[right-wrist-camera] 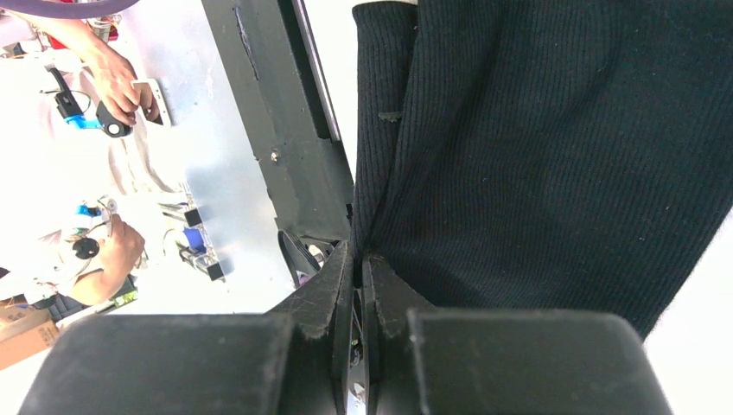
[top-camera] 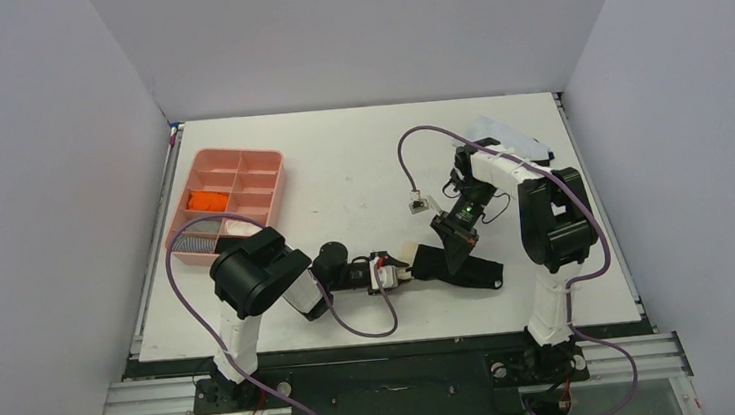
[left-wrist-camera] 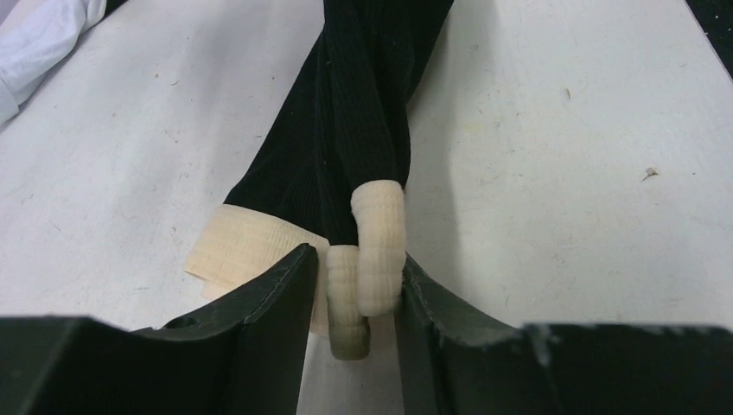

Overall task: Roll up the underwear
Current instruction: Fold the underwear at the center of the board.

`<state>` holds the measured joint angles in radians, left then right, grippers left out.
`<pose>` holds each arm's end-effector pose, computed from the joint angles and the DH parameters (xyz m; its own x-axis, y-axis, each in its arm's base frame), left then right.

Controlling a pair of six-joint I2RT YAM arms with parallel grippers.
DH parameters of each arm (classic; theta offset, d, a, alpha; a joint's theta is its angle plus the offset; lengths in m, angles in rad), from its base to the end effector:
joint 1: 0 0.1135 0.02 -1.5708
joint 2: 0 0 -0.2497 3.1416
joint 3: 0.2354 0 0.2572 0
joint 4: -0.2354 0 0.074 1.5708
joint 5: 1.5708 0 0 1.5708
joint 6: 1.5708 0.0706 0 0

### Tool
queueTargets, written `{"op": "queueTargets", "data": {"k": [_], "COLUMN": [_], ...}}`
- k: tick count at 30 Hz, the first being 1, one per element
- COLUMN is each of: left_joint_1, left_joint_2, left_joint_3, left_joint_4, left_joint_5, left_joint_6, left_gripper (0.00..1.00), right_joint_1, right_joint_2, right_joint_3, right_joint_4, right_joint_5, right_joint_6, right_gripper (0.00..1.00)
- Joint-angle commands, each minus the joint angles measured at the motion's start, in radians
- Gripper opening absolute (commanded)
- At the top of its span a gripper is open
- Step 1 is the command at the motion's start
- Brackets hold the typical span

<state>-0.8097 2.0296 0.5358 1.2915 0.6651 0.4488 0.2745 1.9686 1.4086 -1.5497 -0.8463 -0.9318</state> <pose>0.2006 -0.2737 0.0666 0.3033 0.1766 -0.9364 0.9491 0.0314 0.3133 0.2730 0.1318 0.1580 -0.6454 -0.7344 -0.2098 -0.5497 0.2559 0.7952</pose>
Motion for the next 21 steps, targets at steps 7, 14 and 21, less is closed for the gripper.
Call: {"op": "queueTargets", "data": {"k": [7,14,21], "left_joint_1": [-0.002,-0.002,-0.003], "left_joint_2": [-0.059,-0.194,-0.264], "left_joint_3": [0.014,0.097,0.252], "left_joint_4": [-0.029,-0.47,-0.939], "left_joint_5": [0.04,0.094,0.083], "left_joint_6": [-0.063,-0.095,-0.096], "left_gripper": [0.01,0.0,0.0], "right_joint_1": [-0.019,-0.031,-0.035], "right_joint_2": [-0.02,0.012,0.013], "right_joint_3": [-0.006,-0.011,-0.052], "right_joint_4": [-0.022,-0.018,0.069], "right_joint_5": [-0.02,0.028,0.063], "right_joint_6": [-0.04,-0.041,0.015], "right_gripper": [0.0,0.0,0.0]}}
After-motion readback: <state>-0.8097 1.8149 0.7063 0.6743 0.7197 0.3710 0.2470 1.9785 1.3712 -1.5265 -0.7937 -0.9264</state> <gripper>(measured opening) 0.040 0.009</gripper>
